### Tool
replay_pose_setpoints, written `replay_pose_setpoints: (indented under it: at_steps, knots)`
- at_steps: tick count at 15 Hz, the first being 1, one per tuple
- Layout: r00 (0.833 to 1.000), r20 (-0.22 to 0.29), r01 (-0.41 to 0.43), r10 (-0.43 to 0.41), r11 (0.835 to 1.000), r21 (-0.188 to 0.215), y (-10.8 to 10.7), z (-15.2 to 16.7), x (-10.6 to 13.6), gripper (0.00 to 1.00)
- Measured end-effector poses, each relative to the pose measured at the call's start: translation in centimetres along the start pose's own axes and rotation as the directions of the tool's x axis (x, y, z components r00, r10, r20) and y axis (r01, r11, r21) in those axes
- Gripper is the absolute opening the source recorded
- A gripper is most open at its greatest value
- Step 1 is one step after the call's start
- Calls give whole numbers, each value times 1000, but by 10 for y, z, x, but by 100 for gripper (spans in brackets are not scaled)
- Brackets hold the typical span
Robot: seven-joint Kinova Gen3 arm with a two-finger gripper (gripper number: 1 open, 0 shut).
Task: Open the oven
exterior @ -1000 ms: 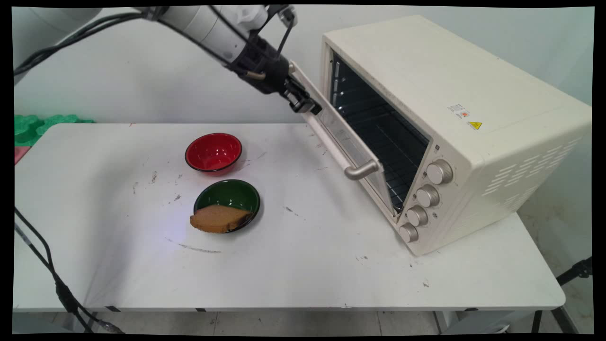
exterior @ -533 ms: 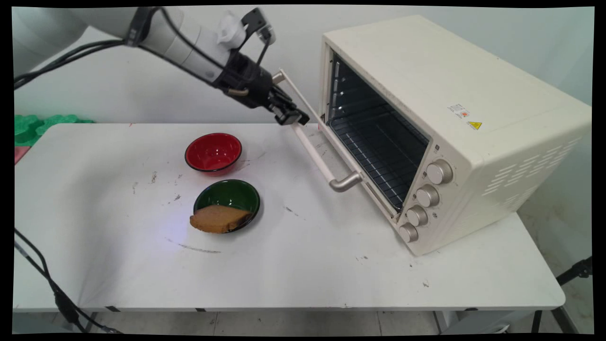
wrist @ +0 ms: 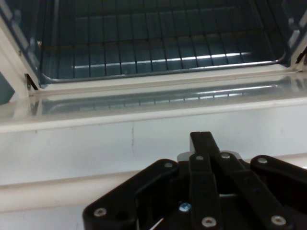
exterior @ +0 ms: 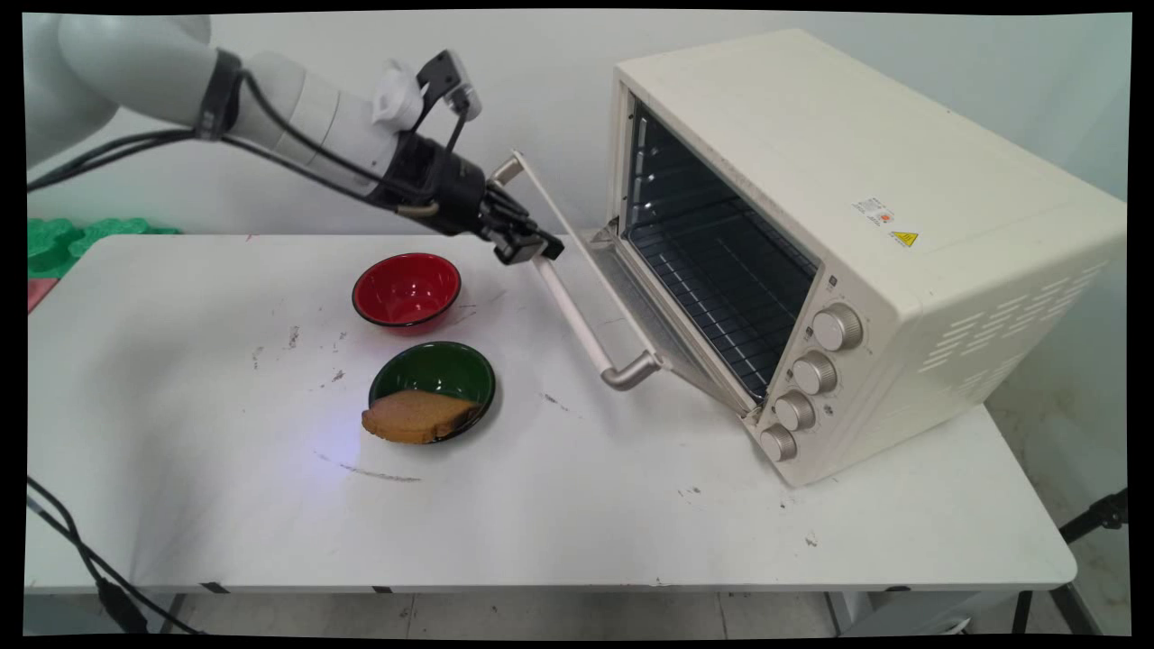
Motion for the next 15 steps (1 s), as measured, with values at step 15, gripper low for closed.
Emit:
replay_pose_setpoints:
  at_steps: [15]
  knots:
    - [998, -50, 43, -43, 999, 7, 3, 6, -70, 0]
